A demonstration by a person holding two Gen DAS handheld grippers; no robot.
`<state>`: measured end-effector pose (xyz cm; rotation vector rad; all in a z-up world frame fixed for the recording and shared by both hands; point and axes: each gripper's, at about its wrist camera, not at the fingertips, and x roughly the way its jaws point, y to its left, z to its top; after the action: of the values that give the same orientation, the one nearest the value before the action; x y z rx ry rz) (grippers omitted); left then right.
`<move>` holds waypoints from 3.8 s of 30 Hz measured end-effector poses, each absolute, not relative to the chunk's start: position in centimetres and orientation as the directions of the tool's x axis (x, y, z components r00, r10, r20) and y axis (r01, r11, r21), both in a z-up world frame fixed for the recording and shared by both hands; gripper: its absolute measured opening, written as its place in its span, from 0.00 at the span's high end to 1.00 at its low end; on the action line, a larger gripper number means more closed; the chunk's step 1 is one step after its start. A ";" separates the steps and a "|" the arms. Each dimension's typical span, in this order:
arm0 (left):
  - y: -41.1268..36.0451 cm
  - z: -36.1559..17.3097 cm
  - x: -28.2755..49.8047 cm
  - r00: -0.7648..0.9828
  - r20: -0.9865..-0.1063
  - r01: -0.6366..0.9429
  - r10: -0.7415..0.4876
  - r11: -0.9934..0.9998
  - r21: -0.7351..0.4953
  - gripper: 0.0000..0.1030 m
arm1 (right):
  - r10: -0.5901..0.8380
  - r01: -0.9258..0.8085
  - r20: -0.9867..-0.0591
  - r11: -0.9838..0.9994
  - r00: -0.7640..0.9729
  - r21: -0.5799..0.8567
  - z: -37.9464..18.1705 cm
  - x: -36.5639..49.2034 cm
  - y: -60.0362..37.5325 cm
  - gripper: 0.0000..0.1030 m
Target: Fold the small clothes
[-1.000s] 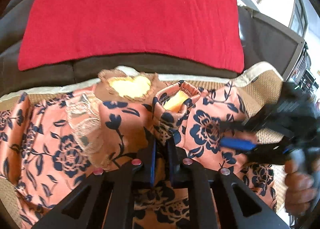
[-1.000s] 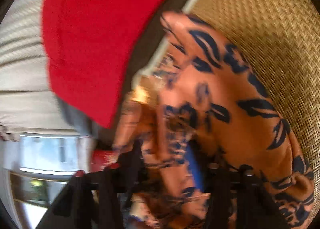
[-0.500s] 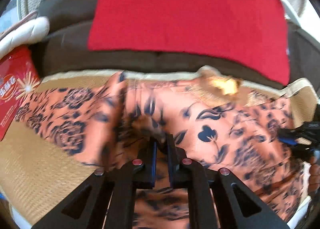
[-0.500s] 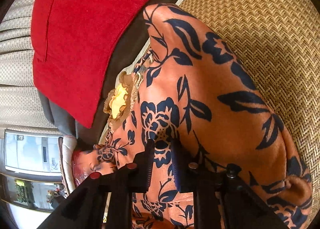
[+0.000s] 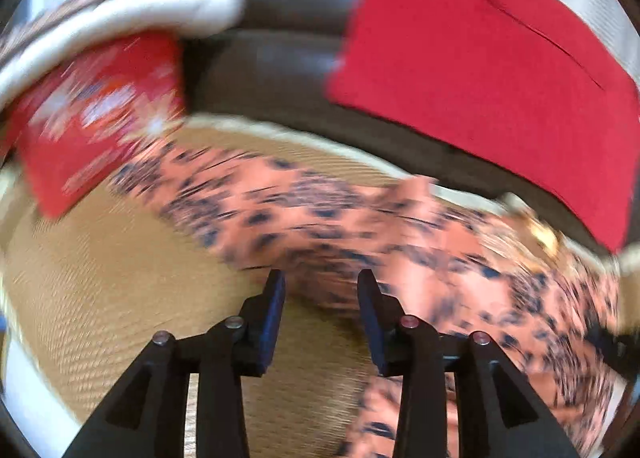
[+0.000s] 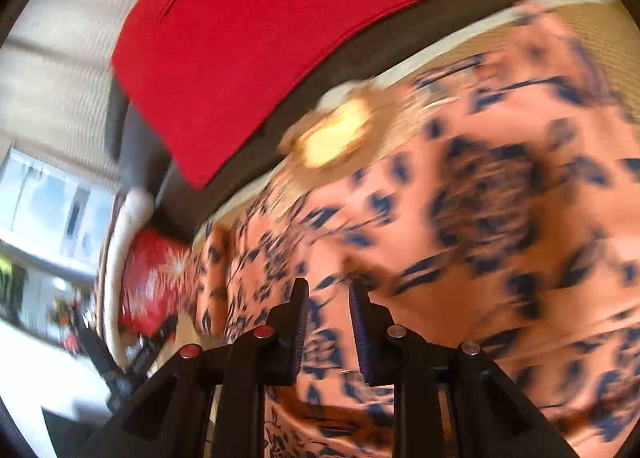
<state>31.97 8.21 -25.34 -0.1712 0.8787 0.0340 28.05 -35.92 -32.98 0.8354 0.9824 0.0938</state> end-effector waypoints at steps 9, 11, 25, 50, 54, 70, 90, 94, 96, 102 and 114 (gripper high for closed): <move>20.7 -29.8 33.7 0.554 -0.832 -0.515 -0.017 0.778 -0.359 0.56 | 0.437 0.291 -0.752 0.732 0.493 0.616 -34.9 30.0 -31.7 0.74; 22.5 -30.4 34.3 0.581 -0.813 -0.537 -0.045 0.729 -0.424 0.45 | 0.436 0.288 -0.735 0.721 0.520 0.631 -34.7 29.9 -32.4 0.69; 26.9 -33.2 40.9 0.670 -0.717 -0.506 -0.195 0.587 -0.632 0.87 | 0.438 0.200 -0.685 0.740 0.582 0.643 -33.3 30.6 -32.3 0.36; -11.8 -24.5 37.0 0.458 -0.735 0.442 -0.500 0.845 -0.300 0.93 | 0.318 0.341 -0.645 0.644 0.695 0.685 -31.2 27.0 -40.5 0.58; -15.6 -28.9 36.2 0.200 -0.860 0.492 -0.469 0.807 -0.326 0.56 | 0.308 0.364 -0.646 0.624 0.699 0.691 -31.0 26.6 -42.1 0.49; 5.0 -23.8 38.0 0.544 -0.758 0.030 -0.360 0.911 -0.411 0.30 | 0.575 0.203 -0.524 0.529 0.628 0.824 -32.2 30.1 -36.0 0.45; -1.3 -29.0 42.0 0.442 -0.868 0.047 -0.228 0.972 -0.231 0.60 | 0.541 0.315 -0.438 0.309 0.718 0.897 -38.0 34.3 -31.2 0.86; 0.1 -28.2 41.5 0.458 -0.858 0.029 -0.233 0.969 -0.247 0.60 | 0.499 0.298 -0.384 0.247 0.777 0.922 -37.5 32.7 -32.6 0.92; 0.8 -28.5 41.6 0.468 -0.852 0.026 -0.237 0.967 -0.255 0.60 | 0.460 0.251 -0.342 0.248 0.819 0.936 -35.5 31.4 -34.0 0.92; 0.5 -27.3 40.6 0.505 -0.825 0.067 -0.254 0.964 -0.256 0.60 | 0.321 0.230 -0.302 0.243 0.898 0.942 -31.2 24.3 -41.8 0.92; -7.5 -29.5 38.9 0.451 -0.875 0.228 -0.177 0.971 -0.079 0.60 | 0.276 0.385 -0.579 0.523 0.767 0.760 -27.1 20.4 -47.6 0.53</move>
<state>38.90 -7.55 -29.55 0.0525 1.0747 -0.2498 20.44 -47.64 -27.15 1.0435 0.7266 -0.0731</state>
